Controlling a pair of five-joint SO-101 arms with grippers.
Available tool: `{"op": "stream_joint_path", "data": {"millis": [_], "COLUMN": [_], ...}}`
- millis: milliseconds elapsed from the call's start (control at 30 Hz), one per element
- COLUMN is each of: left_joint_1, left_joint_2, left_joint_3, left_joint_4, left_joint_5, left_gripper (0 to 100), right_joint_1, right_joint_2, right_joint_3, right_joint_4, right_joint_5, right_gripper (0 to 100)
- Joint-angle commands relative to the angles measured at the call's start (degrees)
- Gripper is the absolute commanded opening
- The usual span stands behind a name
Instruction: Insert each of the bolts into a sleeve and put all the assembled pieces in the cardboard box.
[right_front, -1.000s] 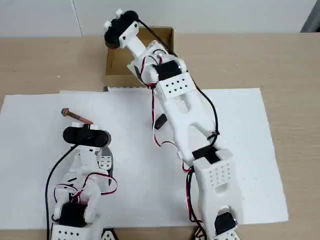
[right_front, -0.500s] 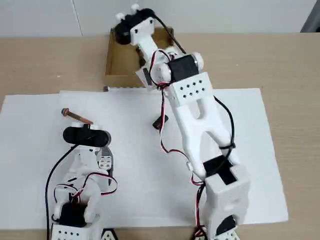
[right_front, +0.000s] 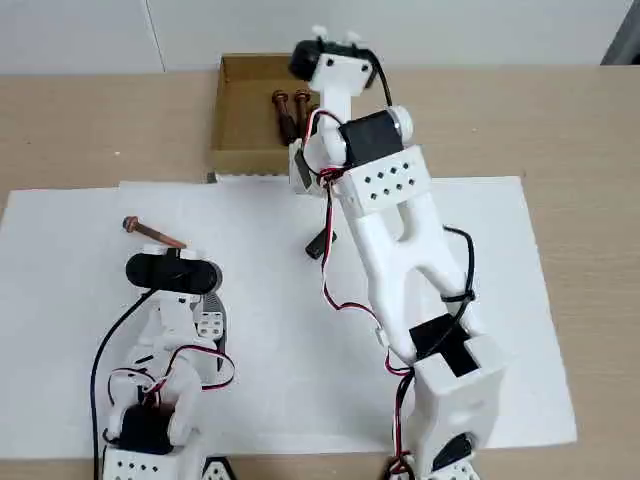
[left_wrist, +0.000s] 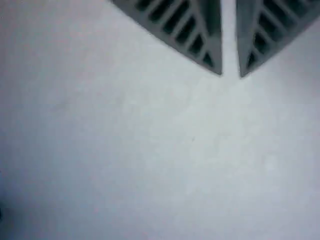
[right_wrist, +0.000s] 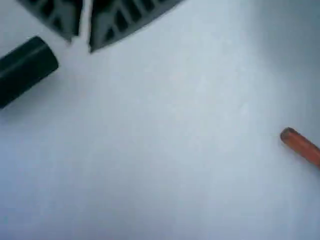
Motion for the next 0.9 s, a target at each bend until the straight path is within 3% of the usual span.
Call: {"op": "stream_joint_path", "data": {"millis": [0,233,467,867], "left_joint_1": [-0.4,-0.4,-0.4,-0.4], "left_joint_2": [-0.5,-0.5,-0.5,-0.5], "left_joint_3": [-0.2,-0.2,-0.2,-0.2], "left_joint_4": [-0.3,-0.3,-0.3,-0.3], "left_joint_5": [-0.2,-0.2,-0.2,-0.2], "left_gripper": [1,1,1,1], "right_joint_1": [0.8,0.8,0.7,-0.1], "right_joint_2": [-0.2,5.2,9.2,14.2], "right_joint_3": [3.6,5.7,5.6,5.5], "right_joint_4": [0.4,0.2,0.1,-5.2], "right_joint_5": [-6.1,-10.2,-12.2,-12.6], "right_gripper": [0.9,1.5,20.1,14.7]}}
